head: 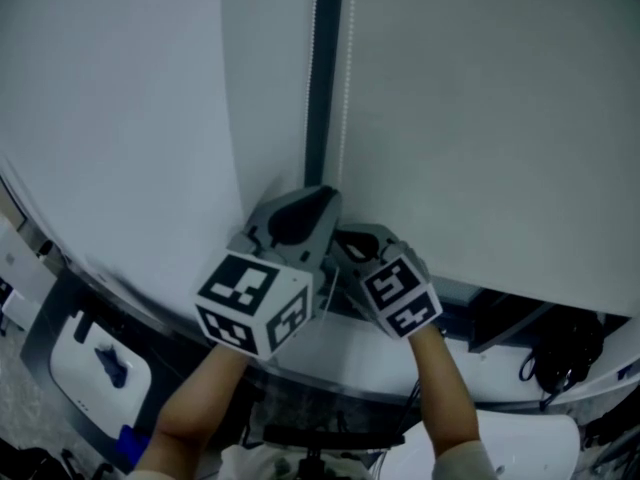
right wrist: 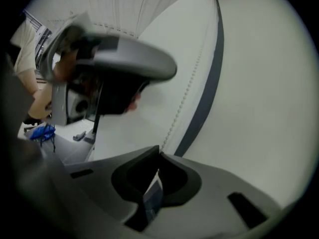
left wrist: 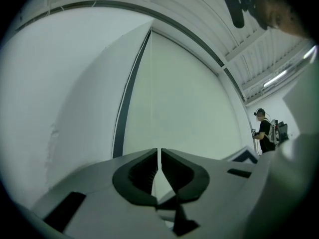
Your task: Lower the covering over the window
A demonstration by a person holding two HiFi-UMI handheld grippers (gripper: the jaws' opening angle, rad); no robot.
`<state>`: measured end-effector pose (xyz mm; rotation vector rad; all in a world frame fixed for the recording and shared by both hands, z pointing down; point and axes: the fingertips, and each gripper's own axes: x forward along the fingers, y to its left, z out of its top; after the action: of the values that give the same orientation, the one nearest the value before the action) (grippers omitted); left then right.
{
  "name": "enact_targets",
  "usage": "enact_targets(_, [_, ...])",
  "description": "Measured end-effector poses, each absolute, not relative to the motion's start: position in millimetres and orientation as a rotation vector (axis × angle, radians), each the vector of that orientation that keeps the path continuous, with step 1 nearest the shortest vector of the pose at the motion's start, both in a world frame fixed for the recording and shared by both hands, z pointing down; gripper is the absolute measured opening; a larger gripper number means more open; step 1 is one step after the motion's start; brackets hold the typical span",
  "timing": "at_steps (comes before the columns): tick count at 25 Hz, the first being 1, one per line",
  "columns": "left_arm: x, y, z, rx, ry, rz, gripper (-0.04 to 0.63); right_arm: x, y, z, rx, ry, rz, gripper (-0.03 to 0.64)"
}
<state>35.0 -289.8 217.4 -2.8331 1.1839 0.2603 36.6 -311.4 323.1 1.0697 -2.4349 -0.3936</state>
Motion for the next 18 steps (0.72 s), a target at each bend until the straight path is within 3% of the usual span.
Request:
enact_targets(7, [41,-297,226,-2.776,1.203,0.148,0.025,56,-296,497,0.964,-2.252,-0.072,0.008])
enact_targets(12, [59,-288,205,-2.835,1.021,0.192,0.218,57,-269,583,0.85,-2.157,0.103,0.006])
enact_targets(18, [59,-292,171,-2.789,1.017,0.232,0.221,63,-259,616,0.863,-2.137,0.19,0.006])
